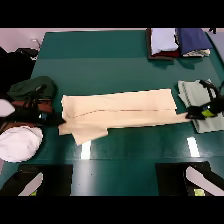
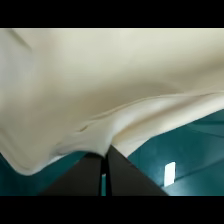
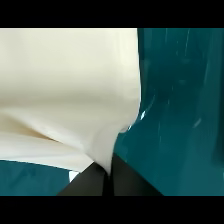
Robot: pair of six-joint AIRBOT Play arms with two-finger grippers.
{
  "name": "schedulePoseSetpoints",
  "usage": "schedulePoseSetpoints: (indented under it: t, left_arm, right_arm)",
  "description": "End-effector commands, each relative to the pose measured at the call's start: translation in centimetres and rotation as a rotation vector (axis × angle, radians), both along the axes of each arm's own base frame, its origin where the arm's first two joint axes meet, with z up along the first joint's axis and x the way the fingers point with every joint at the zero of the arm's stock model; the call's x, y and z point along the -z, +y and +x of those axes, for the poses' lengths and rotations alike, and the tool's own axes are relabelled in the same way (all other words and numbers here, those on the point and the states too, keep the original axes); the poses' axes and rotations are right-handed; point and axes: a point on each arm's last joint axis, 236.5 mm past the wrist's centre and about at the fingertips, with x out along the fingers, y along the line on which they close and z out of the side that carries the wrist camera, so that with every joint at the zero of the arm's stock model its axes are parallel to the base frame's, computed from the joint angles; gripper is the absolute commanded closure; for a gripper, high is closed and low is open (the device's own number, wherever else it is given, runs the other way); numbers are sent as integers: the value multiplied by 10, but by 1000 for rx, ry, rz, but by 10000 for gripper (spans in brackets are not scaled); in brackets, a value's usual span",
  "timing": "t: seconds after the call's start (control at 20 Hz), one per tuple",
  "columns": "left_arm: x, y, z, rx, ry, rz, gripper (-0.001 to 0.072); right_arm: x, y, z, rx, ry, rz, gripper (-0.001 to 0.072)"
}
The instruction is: Fold the shirts.
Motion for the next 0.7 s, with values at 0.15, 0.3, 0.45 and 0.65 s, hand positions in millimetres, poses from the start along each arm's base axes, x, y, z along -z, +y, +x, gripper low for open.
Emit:
schedulePoseSetpoints:
  t: [0.15, 0.3, 0.45, 0.65]
  left_arm:
    - [15, 12, 128, -30, -90, 53, 684]
    - [25, 16, 163, -69, -123, 55, 684]
    - [27, 17, 179, -97, -153, 46, 683]
    - [22, 17, 183, -148, -144, 24, 169]
  right_arm:
    - [9, 16, 101, -26, -60, -6, 693]
    - [14, 22, 130, -40, -51, 0, 693]
    - [17, 24, 152, -55, -59, 0, 692]
    - [6, 39, 175, -7, -113, 159, 293]
